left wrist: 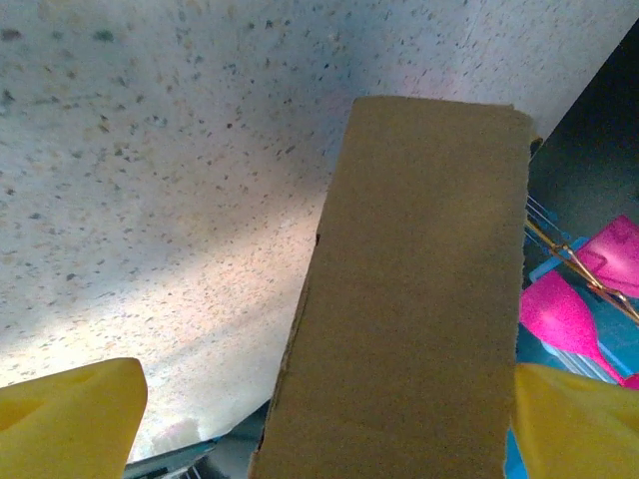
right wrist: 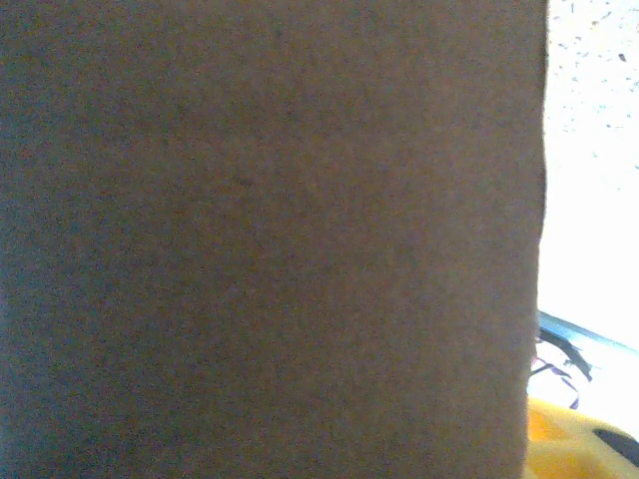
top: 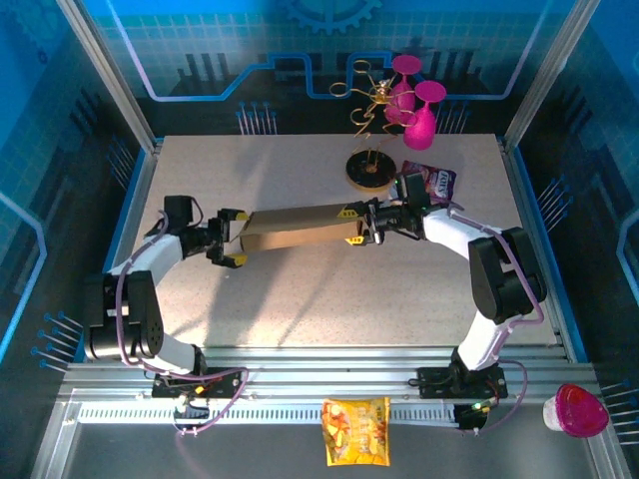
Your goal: Fold the paper box
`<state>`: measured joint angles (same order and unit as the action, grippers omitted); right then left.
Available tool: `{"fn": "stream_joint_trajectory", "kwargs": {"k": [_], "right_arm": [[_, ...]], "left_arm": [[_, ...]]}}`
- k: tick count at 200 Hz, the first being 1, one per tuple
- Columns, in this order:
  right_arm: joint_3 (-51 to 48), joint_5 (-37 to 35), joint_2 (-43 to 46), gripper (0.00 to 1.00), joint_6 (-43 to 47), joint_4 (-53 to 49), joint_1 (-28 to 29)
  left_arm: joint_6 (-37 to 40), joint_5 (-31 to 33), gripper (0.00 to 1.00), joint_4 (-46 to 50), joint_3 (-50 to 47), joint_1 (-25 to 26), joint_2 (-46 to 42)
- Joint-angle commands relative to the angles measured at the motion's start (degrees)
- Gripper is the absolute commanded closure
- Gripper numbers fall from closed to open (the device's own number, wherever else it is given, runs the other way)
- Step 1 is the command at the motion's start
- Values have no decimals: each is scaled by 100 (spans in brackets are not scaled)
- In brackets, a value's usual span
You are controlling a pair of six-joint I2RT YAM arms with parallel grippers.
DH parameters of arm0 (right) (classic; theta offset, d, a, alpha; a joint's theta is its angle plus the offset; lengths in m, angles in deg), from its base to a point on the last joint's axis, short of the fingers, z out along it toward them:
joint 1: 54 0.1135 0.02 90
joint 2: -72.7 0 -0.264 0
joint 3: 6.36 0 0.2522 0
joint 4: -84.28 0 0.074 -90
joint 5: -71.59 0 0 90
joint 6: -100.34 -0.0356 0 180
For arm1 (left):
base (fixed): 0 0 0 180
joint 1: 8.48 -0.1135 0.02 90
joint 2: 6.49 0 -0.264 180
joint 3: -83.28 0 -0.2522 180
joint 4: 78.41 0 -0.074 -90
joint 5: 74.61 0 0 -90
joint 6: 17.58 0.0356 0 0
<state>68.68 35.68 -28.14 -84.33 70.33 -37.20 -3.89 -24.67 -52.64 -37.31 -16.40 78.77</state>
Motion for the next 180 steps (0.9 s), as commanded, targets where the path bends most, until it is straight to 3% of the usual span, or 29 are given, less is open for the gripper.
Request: {"fn": "stream_joint_trajectory", "kwargs": {"k": [1,39,98,122,148,180], "right_arm": [[-102,261,-42,51,-245,361,21],[-275,237,-152,52,-684,982,86],[-585,200,-338,52,-1091,1699,98],[-607,176,-360,46,-1050,1718,33],[-559,94,-221,37,-608,1176,-144],[-34,-88,173,28,886,-635,-405]], "left_arm": [[-556,-217,7,-544,-24,230,179],[-1100,-197,13,-1255,-339,436,338],[-1616,-64,50,-1489,-456,467,277],[-1825,-38,60,-1383,-530,467,128],[-1939,60,66,-789,-568,454,-211],[-2024,217,68,129,-585,381,-681]]}}
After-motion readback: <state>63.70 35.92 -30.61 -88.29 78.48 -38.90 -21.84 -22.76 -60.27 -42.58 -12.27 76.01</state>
